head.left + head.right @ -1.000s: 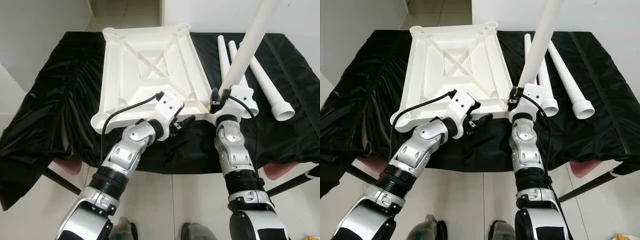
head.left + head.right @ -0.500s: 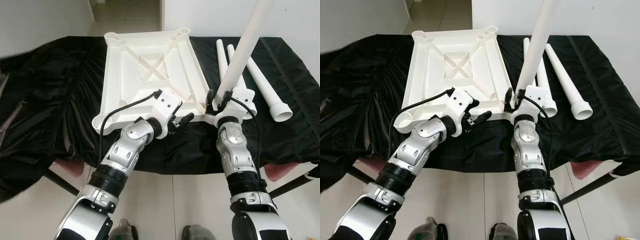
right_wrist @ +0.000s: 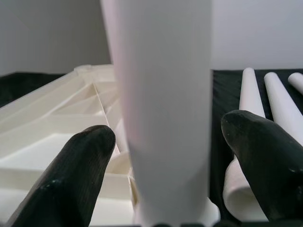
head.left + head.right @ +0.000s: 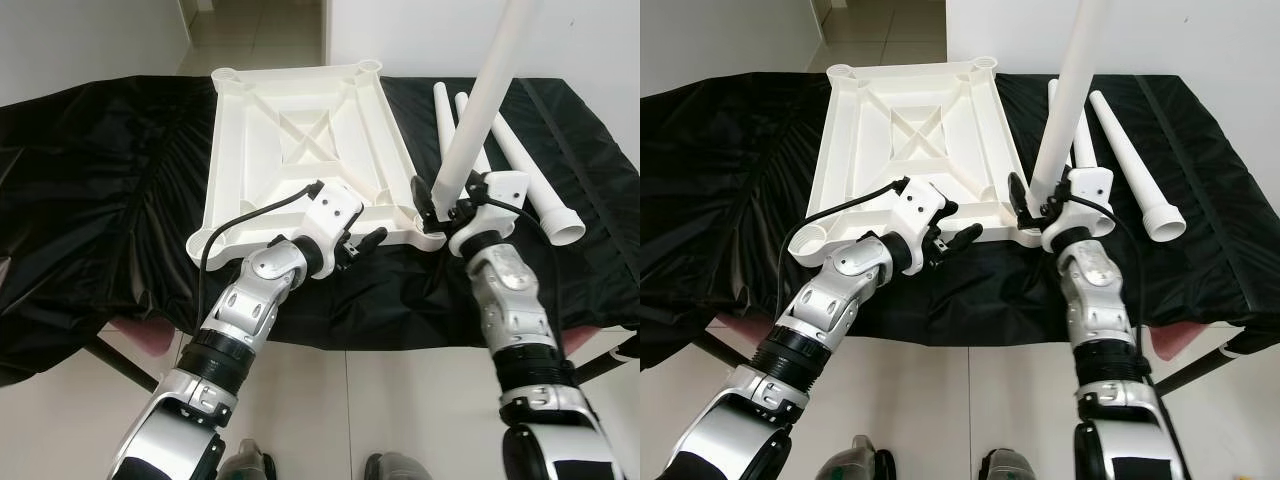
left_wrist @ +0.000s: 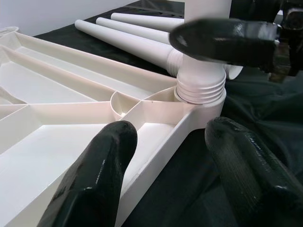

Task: Building children table

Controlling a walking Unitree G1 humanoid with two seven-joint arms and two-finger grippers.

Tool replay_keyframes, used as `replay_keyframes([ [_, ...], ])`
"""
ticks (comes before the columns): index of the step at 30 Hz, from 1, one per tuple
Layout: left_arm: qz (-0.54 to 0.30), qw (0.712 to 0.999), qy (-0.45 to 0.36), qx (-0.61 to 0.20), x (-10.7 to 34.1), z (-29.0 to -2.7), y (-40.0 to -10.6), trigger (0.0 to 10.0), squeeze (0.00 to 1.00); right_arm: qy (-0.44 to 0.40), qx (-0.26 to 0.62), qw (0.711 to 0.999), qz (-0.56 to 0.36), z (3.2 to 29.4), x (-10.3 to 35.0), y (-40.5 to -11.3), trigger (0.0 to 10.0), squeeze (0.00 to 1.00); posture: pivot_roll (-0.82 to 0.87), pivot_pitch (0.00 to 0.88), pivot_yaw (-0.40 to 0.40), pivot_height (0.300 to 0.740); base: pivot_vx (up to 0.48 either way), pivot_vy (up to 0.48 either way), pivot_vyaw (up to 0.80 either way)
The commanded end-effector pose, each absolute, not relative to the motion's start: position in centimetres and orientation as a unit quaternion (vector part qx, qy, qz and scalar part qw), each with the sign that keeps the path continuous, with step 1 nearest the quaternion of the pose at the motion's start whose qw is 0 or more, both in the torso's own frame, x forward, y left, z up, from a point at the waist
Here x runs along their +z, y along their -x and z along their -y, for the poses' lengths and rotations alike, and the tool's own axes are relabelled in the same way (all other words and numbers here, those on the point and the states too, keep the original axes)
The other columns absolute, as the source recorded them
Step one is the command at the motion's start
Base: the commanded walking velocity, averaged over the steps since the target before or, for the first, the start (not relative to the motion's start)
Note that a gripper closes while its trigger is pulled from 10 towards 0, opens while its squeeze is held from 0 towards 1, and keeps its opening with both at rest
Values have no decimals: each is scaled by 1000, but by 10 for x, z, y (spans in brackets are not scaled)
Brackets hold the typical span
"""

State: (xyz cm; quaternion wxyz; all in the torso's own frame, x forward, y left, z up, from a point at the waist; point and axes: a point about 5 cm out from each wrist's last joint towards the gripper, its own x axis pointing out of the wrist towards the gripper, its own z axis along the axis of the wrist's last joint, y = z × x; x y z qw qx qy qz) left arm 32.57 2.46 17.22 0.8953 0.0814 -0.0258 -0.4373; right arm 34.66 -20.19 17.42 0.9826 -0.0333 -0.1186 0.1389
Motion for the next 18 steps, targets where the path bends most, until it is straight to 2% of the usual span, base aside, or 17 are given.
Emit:
replay_keyframes([
  [1,24,890,-83,-448,172,-24,-324,10000,0,51,183,977,99,204,168,-348,10000,0,-56,15,55,740,0,0,0],
  [8,24,890,-82,-447,173,-24,-324,10000,0,52,238,967,71,205,160,-348,10000,0,-56,16,47,740,0,0,0],
  [18,16,877,-91,-472,170,-23,-317,10000,0,37,255,964,67,208,161,-356,10000,0,-46,19,51,740,0,0,0],
])
